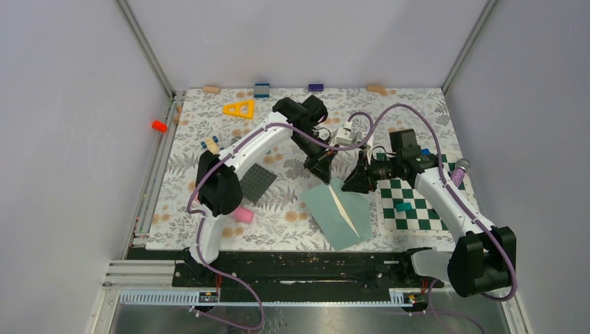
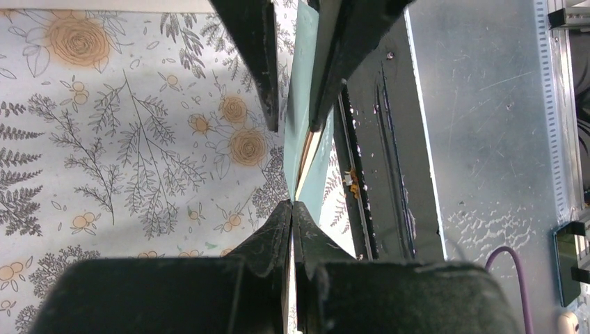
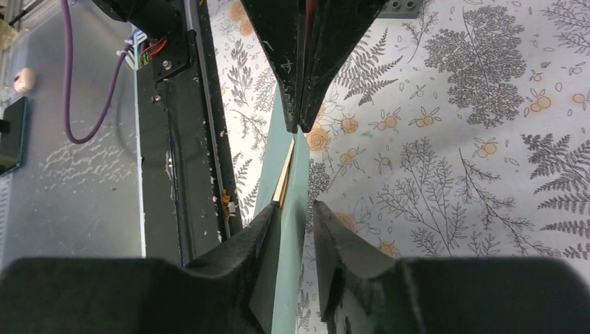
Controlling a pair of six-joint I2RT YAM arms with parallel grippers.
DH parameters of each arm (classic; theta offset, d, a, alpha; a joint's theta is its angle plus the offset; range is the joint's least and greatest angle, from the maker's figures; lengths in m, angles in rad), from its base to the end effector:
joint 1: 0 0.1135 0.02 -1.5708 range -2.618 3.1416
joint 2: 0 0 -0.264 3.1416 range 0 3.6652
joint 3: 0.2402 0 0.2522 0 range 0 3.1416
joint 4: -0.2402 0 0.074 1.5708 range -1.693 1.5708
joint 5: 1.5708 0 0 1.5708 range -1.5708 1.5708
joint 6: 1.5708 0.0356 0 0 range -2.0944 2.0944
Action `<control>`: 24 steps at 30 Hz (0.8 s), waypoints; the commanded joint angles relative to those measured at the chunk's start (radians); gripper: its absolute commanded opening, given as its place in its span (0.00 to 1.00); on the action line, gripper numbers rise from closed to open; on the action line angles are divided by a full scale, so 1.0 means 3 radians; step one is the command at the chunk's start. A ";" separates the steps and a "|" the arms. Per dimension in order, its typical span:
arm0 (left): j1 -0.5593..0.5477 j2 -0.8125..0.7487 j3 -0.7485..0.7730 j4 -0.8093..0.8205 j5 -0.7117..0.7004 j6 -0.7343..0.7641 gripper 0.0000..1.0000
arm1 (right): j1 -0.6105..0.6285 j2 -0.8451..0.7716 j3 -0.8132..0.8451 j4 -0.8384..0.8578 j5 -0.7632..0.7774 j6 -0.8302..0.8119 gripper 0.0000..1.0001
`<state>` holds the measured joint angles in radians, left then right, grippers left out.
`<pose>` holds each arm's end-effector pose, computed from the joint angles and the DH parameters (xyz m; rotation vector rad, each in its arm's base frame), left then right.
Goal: Place the letter into the envelope and seal it
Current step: Place the letter in the envelope.
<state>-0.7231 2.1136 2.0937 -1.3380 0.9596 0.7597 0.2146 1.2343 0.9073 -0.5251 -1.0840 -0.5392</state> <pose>0.2974 -0.3014 0.3024 1.8649 1.8223 -1.3494 0.2315 0.0827 0.2726 -1.1870 1.7374 1.0950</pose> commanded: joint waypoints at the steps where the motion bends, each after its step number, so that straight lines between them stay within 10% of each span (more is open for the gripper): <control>1: -0.0031 -0.0183 0.0077 -0.0016 0.0029 0.0105 0.00 | 0.0052 0.0048 0.0026 0.0041 -0.0030 0.0063 0.22; 8: -0.0029 -0.0205 0.0081 -0.0034 0.0001 0.0135 0.09 | 0.0052 0.0158 0.0117 0.0034 0.0006 0.0230 0.00; 11: 0.0050 -0.0287 0.0083 0.0055 -0.0019 0.0046 0.45 | 0.0052 0.0172 0.0138 0.0049 0.0142 0.0264 0.00; 13: 0.0169 -0.0389 0.0059 0.0157 0.0009 -0.0063 0.94 | 0.0048 0.0163 0.0141 0.0100 0.0332 0.0340 0.00; 14: 0.0239 -0.0458 0.0037 0.0235 0.0012 -0.0125 0.98 | 0.0040 0.0160 0.0143 0.0130 0.0415 0.0367 0.00; 24: 0.0728 -0.1118 -0.0880 0.1860 -0.0879 -0.1328 0.99 | -0.0009 0.0379 0.0293 0.0797 0.1823 0.1062 0.00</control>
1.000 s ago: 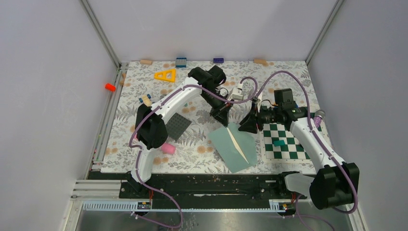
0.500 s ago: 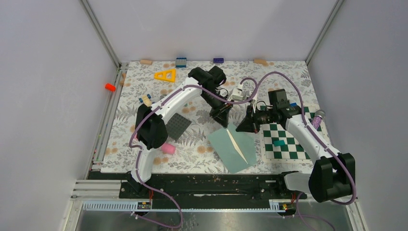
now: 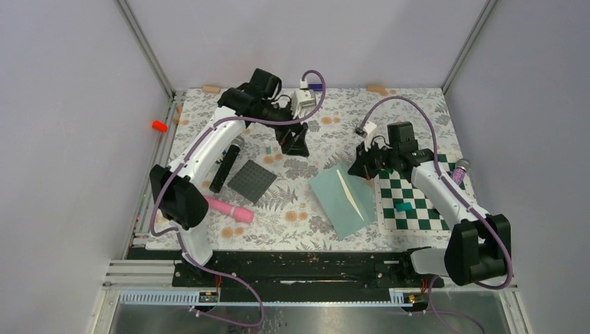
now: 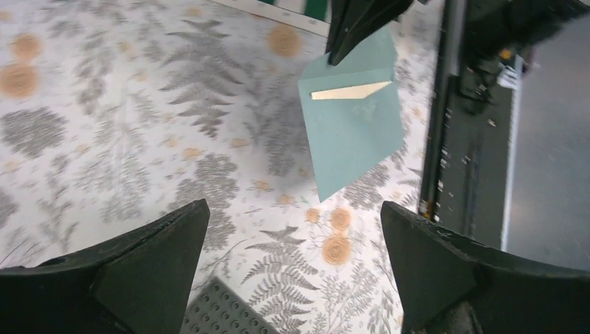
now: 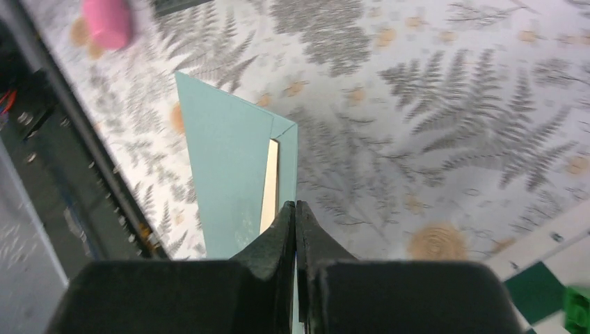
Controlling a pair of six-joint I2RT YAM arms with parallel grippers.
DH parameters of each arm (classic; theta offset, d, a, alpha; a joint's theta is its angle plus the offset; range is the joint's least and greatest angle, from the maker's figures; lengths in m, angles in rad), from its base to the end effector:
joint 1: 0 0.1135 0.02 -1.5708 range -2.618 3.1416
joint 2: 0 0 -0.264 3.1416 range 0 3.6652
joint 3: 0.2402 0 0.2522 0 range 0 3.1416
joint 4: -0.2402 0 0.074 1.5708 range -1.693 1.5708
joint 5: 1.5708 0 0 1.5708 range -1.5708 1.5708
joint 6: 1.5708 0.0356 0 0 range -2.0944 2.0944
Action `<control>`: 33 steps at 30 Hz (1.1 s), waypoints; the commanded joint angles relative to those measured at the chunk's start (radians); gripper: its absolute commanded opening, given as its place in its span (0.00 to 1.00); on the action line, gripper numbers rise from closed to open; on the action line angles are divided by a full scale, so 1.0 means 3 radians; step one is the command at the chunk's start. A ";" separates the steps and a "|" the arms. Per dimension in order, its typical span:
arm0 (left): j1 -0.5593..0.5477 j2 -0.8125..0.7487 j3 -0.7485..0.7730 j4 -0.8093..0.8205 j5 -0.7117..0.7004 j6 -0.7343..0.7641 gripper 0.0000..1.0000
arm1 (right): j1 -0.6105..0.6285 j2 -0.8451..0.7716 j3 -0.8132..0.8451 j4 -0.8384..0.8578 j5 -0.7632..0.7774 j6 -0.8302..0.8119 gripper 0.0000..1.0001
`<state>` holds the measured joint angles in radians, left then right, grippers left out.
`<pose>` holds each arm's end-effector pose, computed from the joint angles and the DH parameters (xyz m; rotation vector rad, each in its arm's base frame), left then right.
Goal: Place the letter into the envelope and seal it
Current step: Place the letter in the envelope.
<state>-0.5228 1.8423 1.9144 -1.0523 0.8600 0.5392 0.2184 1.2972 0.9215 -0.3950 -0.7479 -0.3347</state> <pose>0.3201 -0.2156 0.3646 1.4703 1.8573 -1.0701 0.2587 0.0822 0.2639 -0.9466 2.0056 0.8033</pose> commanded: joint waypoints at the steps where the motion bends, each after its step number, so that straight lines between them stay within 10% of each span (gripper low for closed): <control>1: 0.0096 -0.0226 -0.0328 0.1013 -0.0666 -0.0693 0.99 | -0.0022 0.0244 0.0295 0.0391 0.0800 0.0465 0.00; 12: 0.0632 -0.0131 -0.0521 0.1596 -0.1975 -0.1278 0.99 | -0.0013 0.1235 0.0914 0.0501 0.1542 0.1518 0.00; 33: 0.0730 0.0266 -0.0652 0.1744 -0.2497 -0.1337 0.99 | 0.0341 0.2096 0.1423 0.0441 0.2007 0.1922 0.03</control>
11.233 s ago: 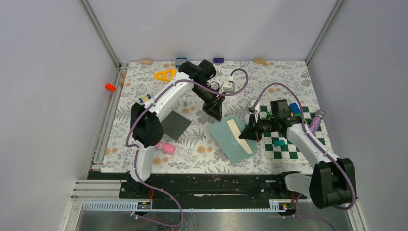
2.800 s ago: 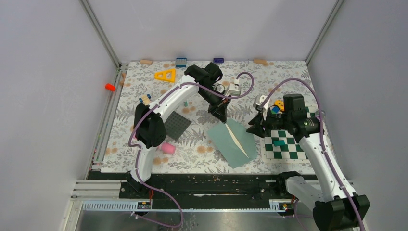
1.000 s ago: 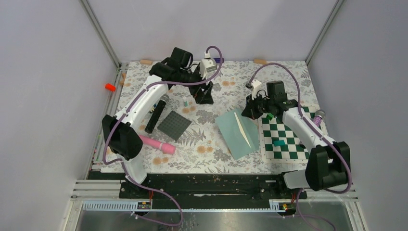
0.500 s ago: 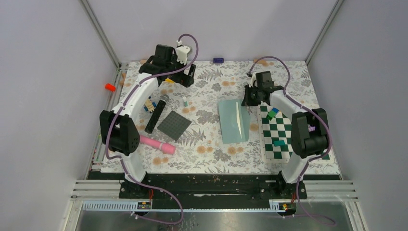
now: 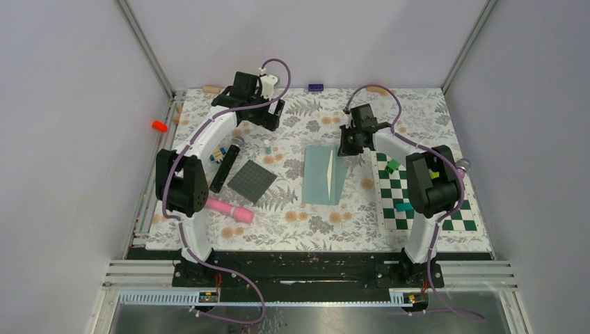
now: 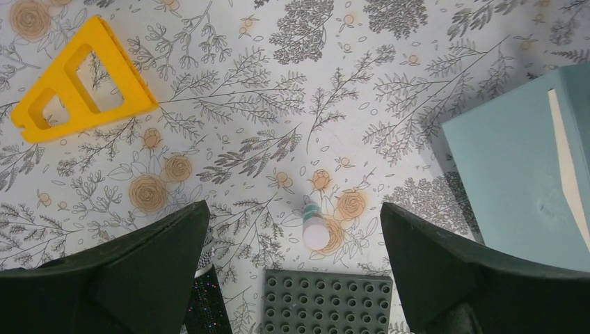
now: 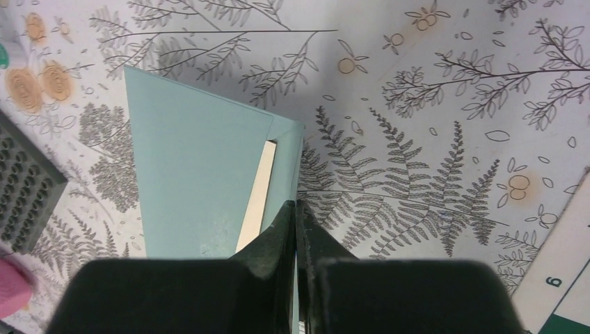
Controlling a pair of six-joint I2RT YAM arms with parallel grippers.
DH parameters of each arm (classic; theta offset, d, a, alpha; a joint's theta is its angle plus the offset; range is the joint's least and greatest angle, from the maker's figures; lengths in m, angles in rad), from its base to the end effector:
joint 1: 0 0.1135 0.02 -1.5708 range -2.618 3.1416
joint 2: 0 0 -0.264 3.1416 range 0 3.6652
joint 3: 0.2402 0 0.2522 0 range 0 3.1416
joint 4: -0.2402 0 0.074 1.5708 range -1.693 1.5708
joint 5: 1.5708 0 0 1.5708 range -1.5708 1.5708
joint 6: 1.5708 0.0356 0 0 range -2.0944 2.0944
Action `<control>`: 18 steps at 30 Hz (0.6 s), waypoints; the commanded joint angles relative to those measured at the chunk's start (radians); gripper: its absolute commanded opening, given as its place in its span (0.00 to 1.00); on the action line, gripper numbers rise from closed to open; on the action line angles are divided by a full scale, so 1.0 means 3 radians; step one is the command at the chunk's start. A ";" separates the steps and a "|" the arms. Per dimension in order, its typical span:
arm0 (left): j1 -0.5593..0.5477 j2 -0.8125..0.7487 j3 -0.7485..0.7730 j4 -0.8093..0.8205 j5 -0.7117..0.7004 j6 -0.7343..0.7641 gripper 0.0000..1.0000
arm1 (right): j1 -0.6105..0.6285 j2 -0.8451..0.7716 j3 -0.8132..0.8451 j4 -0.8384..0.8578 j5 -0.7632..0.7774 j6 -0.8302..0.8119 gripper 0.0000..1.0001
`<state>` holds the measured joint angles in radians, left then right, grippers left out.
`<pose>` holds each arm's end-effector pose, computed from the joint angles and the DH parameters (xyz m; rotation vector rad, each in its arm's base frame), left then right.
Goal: Place the letter into the envelope and seal it
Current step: Place the letter in the envelope.
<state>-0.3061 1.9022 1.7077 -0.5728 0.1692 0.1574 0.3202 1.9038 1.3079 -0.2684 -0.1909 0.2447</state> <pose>0.4143 -0.1372 0.2989 0.6192 2.2569 -0.2716 0.3903 0.1365 0.1923 -0.1805 2.4670 0.4813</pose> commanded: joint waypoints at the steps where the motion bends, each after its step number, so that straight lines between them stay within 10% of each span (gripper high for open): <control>1: 0.0008 0.0079 0.0043 0.0145 -0.0198 -0.0064 0.99 | 0.0004 0.0095 0.0146 0.0013 0.0151 -0.0020 0.04; 18: 0.0008 0.0166 0.0040 0.0120 -0.0083 -0.0087 0.99 | 0.0040 0.0279 0.0399 -0.0031 0.0137 -0.0179 0.25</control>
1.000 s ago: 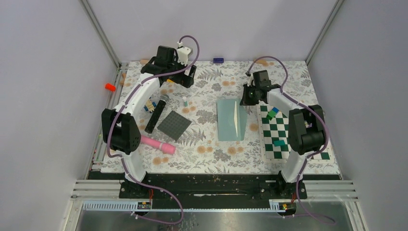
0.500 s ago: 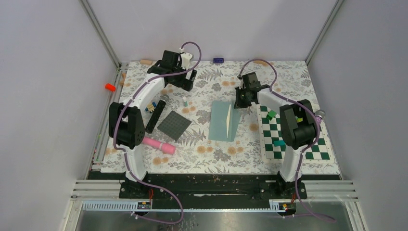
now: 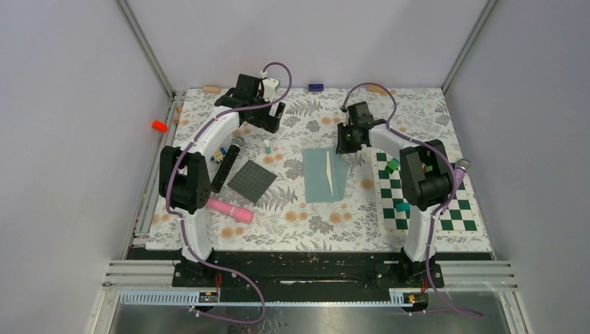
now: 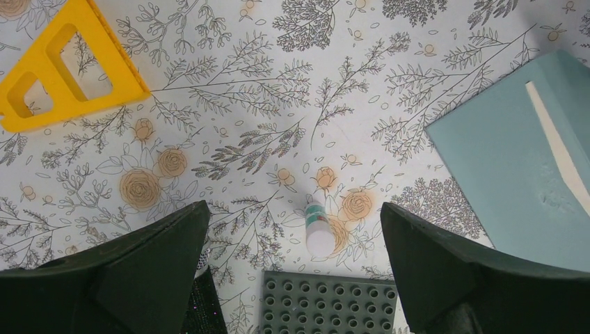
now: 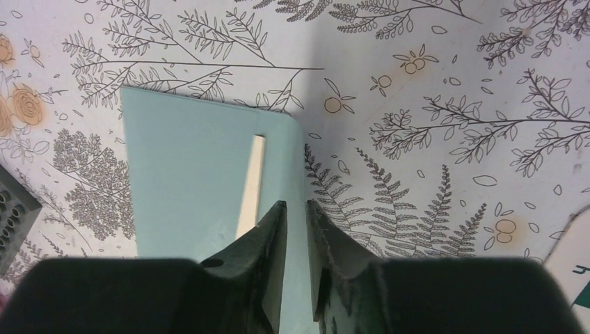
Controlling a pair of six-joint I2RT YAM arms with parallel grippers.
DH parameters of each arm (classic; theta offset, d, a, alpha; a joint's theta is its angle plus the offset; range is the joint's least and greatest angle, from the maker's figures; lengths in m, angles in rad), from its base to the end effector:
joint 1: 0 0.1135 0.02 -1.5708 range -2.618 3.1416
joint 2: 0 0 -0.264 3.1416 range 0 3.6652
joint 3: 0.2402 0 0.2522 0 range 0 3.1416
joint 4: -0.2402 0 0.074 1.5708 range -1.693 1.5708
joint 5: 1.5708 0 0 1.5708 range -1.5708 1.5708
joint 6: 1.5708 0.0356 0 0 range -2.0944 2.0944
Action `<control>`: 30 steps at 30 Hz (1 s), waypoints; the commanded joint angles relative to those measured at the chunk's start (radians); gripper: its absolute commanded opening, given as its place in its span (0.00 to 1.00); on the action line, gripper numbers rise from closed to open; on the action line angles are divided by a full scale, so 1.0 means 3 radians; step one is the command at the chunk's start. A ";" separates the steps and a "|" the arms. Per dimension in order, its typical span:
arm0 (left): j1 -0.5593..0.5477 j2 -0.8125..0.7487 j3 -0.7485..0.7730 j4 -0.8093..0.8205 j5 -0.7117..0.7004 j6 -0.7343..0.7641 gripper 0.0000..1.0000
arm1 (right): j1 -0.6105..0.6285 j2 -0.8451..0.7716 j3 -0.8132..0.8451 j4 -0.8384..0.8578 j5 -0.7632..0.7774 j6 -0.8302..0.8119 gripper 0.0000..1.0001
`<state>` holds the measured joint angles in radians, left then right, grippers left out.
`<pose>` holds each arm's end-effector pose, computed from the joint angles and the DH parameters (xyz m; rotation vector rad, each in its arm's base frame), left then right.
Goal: Place the letter into the envelope and seal it
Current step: Place the letter in the envelope.
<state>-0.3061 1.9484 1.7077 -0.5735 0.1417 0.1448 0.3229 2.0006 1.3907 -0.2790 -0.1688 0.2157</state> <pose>0.4223 -0.1388 0.2793 0.5993 2.3120 -0.2453 0.4096 0.1434 0.1777 -0.2082 2.4851 0.4386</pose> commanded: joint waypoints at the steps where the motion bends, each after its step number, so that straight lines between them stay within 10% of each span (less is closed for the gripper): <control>1: 0.0011 0.0021 0.0040 0.0120 0.0013 -0.0043 0.99 | 0.0031 -0.0076 0.0118 0.0002 0.0094 -0.0108 0.29; 7: 0.0011 0.0056 -0.0004 0.0106 0.0019 -0.0030 0.99 | 0.0031 -0.0289 0.0112 -0.0004 0.0133 -0.0222 0.45; 30: -0.0058 0.0234 -0.0143 -0.0200 0.0232 0.0278 0.62 | -0.0141 -0.1948 -0.0537 -0.0228 0.0469 -0.0875 0.48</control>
<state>-0.3141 2.0090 1.6600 -0.6380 0.2157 0.2066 0.2821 1.5177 1.2739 -0.3248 -0.0643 0.0071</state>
